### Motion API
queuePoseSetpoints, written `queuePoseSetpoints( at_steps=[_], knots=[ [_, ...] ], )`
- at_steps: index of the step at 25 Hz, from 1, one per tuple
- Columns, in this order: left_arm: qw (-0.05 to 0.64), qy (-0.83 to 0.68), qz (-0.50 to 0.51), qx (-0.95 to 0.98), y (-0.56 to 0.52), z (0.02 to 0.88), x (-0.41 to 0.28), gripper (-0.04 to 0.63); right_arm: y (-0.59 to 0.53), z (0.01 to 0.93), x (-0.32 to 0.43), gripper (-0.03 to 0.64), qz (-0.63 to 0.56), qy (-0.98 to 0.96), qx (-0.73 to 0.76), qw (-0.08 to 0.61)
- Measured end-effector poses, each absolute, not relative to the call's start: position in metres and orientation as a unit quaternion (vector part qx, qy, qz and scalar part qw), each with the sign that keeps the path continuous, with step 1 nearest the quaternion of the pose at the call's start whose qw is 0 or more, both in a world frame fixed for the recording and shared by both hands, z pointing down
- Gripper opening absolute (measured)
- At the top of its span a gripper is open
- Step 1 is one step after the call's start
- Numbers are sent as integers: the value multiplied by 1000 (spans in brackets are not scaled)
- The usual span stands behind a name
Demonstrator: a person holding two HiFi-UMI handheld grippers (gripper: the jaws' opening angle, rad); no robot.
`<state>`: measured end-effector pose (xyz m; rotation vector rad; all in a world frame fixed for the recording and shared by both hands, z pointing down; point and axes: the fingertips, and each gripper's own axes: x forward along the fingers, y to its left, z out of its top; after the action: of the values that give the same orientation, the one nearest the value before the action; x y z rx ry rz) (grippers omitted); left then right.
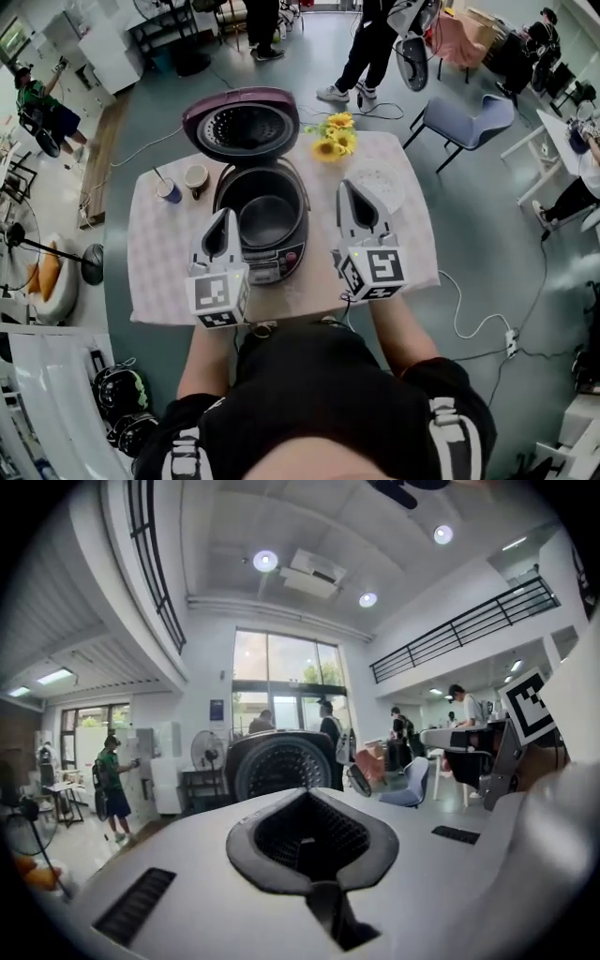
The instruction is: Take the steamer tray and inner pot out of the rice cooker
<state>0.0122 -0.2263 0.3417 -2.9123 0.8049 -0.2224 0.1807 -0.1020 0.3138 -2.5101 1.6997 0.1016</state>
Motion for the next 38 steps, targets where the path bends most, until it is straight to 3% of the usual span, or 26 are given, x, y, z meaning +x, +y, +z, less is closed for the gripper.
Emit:
queuePoseSetpoints(
  at_steps=[8, 20, 22, 24, 25, 30, 38],
  knots=[
    [41, 333, -86, -938, -276, 363, -72, 5, -145, 329, 128, 0, 38, 577, -815, 28],
    [23, 325, -99, -940, -306, 381, -91, 6, -186, 345, 103, 2, 2, 594, -804, 24],
    [18, 313, -116, -942, -309, 391, -89, 35, -193, 351, 100, 70, -7, 605, -796, 20],
    [6, 297, -133, -946, -313, 402, -85, 199, -200, 358, 97, 126, -13, 612, -791, 9],
    [-1, 291, -140, -946, -316, 406, -83, 243, -204, 363, 97, 156, -18, 612, -790, 0],
    [-43, 277, -169, -945, -328, 427, -80, 279, -220, 392, 99, 255, -64, 614, -785, -42],
    [-78, 254, -225, -937, -347, 462, -63, 284, -227, 444, 128, 259, -151, 583, -793, -92]
  ],
)
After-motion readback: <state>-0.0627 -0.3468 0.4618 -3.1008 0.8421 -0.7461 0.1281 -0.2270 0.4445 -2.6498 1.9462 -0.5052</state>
